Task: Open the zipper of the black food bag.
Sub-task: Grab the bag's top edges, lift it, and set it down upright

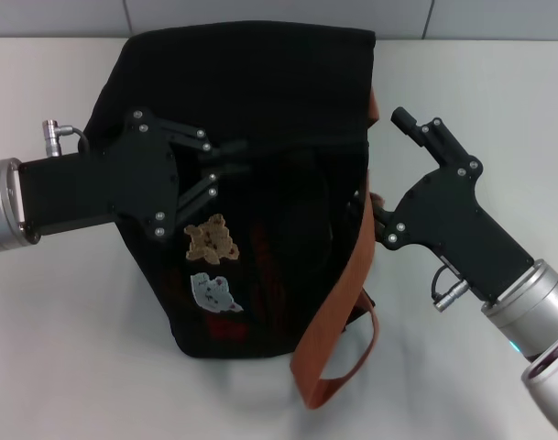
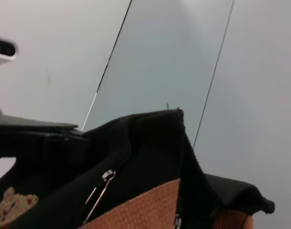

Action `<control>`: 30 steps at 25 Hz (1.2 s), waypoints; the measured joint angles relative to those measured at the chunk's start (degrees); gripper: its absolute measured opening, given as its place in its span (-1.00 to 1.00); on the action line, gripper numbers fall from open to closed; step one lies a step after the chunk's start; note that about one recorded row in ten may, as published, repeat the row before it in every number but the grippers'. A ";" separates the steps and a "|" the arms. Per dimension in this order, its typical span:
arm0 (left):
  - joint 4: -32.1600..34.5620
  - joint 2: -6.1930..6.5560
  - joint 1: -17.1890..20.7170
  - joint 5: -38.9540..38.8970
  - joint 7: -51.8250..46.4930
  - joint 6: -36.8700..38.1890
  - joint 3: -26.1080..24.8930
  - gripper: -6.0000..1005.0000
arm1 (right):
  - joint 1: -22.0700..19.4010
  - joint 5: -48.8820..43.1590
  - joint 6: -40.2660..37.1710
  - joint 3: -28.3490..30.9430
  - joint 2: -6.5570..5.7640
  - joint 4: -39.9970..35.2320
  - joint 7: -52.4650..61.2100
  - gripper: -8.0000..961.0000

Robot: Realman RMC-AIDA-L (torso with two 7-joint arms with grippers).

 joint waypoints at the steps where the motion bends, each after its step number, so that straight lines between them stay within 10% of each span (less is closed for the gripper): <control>1: -0.01 0.00 0.05 0.01 0.01 0.04 0.01 -0.74 | 0.00 0.00 0.00 0.00 0.00 0.00 0.00 0.49; 30: -2.61 0.06 0.14 -0.09 2.11 -0.26 -0.13 -0.69 | -1.47 -0.51 -0.63 1.03 0.00 3.69 -17.78 0.27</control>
